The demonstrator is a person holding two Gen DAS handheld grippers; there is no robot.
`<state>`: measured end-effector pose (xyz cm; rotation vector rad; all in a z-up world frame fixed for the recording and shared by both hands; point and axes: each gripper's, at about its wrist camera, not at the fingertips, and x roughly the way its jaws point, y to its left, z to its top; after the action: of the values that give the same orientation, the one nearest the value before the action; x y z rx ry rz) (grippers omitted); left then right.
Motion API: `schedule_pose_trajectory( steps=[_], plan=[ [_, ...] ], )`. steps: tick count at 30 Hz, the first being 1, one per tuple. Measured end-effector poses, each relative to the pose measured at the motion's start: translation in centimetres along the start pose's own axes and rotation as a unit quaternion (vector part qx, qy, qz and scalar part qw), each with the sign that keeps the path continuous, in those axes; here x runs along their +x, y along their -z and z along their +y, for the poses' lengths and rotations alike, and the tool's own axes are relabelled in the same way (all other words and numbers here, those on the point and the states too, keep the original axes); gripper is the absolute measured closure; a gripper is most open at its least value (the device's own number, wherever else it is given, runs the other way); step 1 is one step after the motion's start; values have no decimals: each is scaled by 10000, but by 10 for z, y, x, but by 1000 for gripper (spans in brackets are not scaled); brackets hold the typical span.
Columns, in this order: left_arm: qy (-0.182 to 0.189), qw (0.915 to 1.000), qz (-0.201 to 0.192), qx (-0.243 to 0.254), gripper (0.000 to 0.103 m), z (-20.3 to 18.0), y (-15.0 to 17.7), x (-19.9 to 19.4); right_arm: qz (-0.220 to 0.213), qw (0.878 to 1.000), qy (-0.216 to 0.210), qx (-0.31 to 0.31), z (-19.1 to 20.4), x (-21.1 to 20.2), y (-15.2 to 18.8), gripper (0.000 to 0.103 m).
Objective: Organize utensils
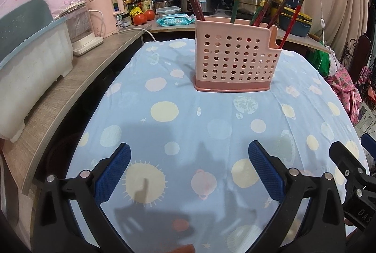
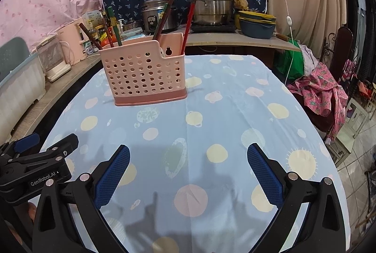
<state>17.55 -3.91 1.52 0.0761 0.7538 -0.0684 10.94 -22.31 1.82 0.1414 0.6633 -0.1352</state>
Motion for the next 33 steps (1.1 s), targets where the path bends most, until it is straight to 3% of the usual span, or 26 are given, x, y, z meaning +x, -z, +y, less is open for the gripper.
schedule_pose_trajectory(
  steps=[33],
  plan=[
    [-172, 9996, -91, -187, 7, 11, -9, -16, -103, 9999, 51, 72, 1, -14, -8, 6]
  ],
)
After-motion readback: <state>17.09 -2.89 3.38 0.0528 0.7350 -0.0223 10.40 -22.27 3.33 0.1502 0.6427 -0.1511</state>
